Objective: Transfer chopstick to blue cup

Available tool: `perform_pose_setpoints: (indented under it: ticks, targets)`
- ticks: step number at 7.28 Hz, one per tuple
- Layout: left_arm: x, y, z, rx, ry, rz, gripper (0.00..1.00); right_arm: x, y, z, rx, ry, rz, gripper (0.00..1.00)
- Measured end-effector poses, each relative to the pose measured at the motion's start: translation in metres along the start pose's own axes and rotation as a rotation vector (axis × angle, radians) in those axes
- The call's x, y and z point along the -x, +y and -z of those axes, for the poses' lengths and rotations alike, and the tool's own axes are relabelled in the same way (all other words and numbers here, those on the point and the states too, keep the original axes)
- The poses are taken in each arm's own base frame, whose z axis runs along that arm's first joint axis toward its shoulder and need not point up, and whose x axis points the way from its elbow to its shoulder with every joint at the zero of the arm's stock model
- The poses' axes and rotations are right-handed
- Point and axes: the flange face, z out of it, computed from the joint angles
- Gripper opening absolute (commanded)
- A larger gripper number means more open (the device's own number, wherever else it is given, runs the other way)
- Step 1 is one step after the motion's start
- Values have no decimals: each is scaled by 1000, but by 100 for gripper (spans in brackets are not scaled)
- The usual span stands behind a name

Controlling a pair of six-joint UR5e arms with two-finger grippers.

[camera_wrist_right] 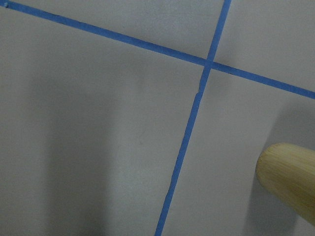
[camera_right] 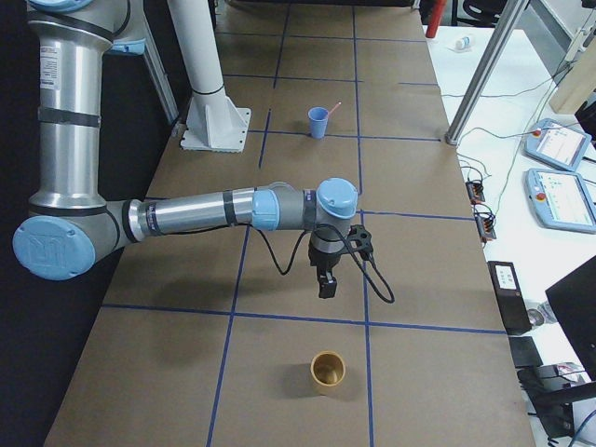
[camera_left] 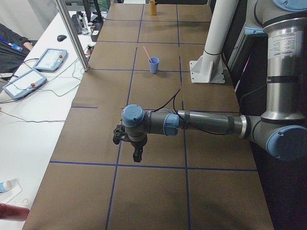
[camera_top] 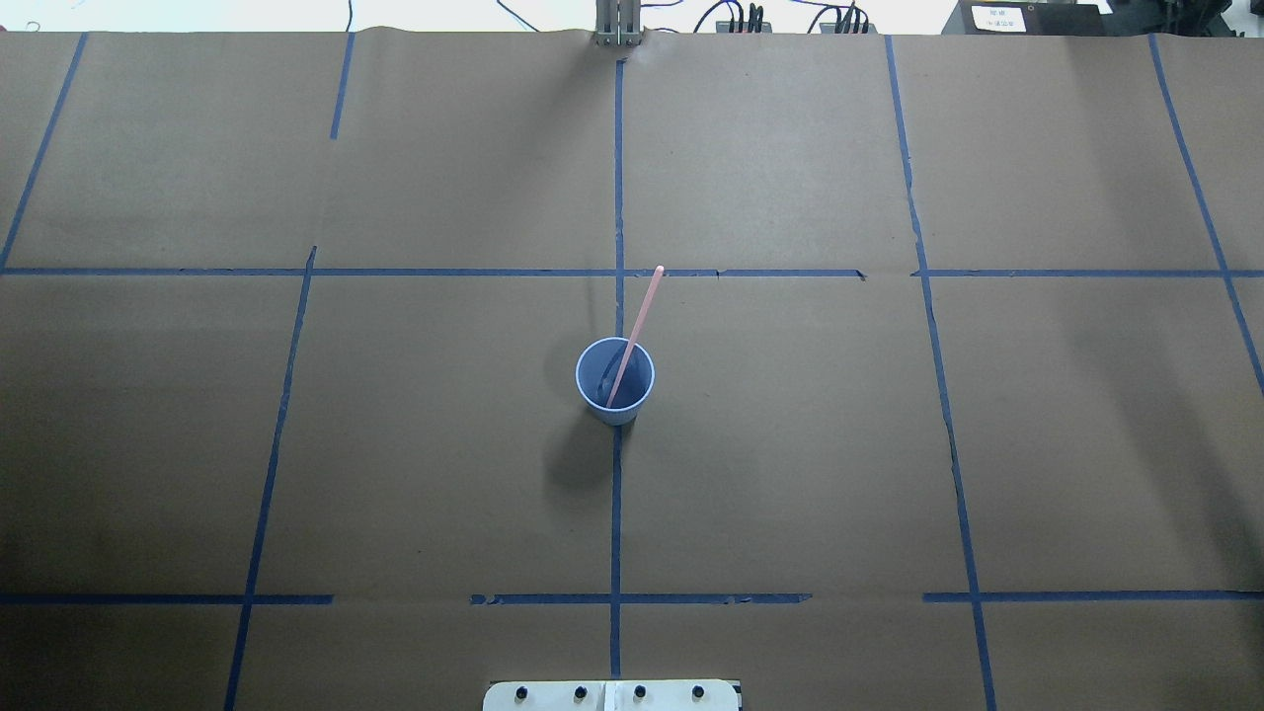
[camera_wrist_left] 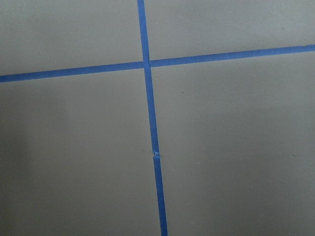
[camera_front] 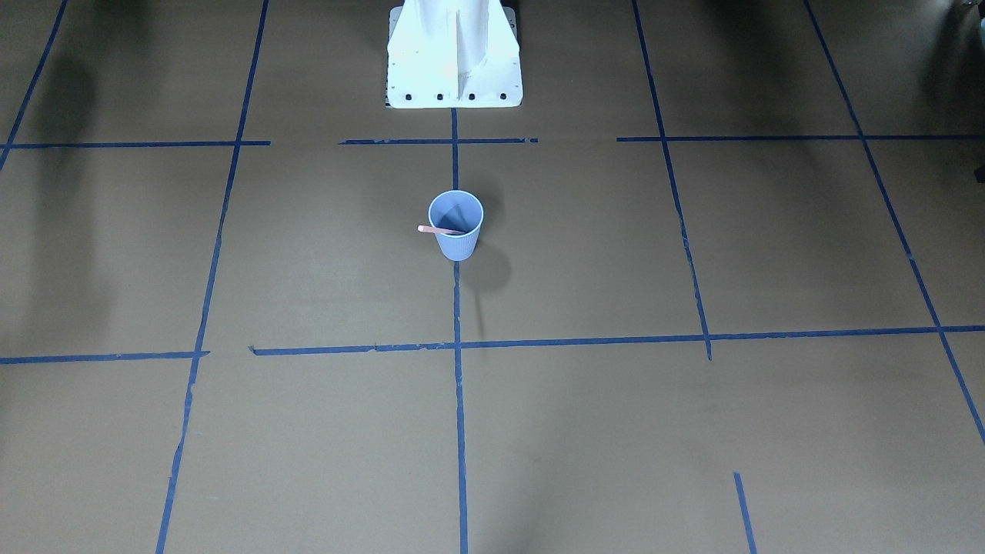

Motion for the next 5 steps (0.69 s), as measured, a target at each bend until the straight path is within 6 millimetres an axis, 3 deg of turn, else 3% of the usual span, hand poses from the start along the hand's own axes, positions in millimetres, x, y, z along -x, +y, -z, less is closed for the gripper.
perform_pose_setpoints:
  ticks: [3,5]
  targets:
    - [0,2,0,1,0,1,100,-3,5,-2,3,-14,-18,100]
    - [0,2,0,1,0,1,100,-17,22,1,-17,-39,-52,100]
